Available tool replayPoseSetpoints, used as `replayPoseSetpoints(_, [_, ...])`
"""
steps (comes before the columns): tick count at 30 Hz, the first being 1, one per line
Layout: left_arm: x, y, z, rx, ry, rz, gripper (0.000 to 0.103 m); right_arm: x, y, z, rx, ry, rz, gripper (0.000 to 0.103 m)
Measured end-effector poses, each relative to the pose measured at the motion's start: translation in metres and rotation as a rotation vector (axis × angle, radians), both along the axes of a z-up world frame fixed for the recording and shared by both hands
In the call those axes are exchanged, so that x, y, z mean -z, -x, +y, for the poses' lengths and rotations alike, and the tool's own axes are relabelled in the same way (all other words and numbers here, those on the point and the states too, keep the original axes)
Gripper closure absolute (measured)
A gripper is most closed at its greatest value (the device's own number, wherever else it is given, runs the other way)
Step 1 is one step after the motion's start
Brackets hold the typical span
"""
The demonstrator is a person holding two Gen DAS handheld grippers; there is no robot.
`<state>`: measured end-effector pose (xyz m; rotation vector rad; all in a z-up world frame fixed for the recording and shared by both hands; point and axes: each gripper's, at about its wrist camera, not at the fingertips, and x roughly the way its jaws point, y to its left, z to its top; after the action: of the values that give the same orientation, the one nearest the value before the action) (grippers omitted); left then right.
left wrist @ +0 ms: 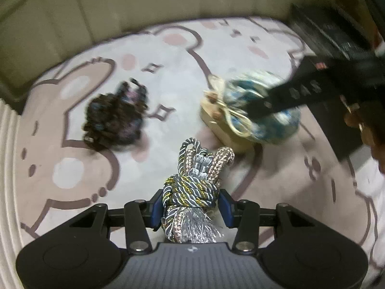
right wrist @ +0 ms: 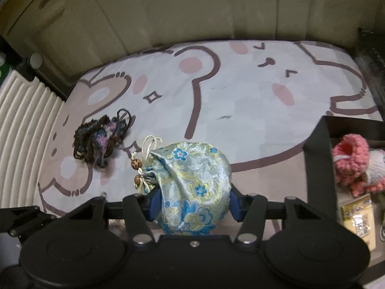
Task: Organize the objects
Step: 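Carry the cord with the left tool while the right tool carries the pouch to the black box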
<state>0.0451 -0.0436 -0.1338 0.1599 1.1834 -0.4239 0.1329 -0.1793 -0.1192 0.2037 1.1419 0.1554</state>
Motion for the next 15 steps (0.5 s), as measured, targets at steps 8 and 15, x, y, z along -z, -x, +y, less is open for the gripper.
replayPoseSetpoints(8, [-0.027, -0.004, 0.014, -0.164, 0.055, -0.089, 0.055, -0.027, 0.012, -0.014, 0.051, -0.041, -0.072, 0.047])
replayPoseSetpoints(15, [-0.055, 0.0, 0.02, -0.338, 0.136, -0.173, 0.055, -0.049, 0.026, -0.03, 0.097, -0.058, -0.125, 0.047])
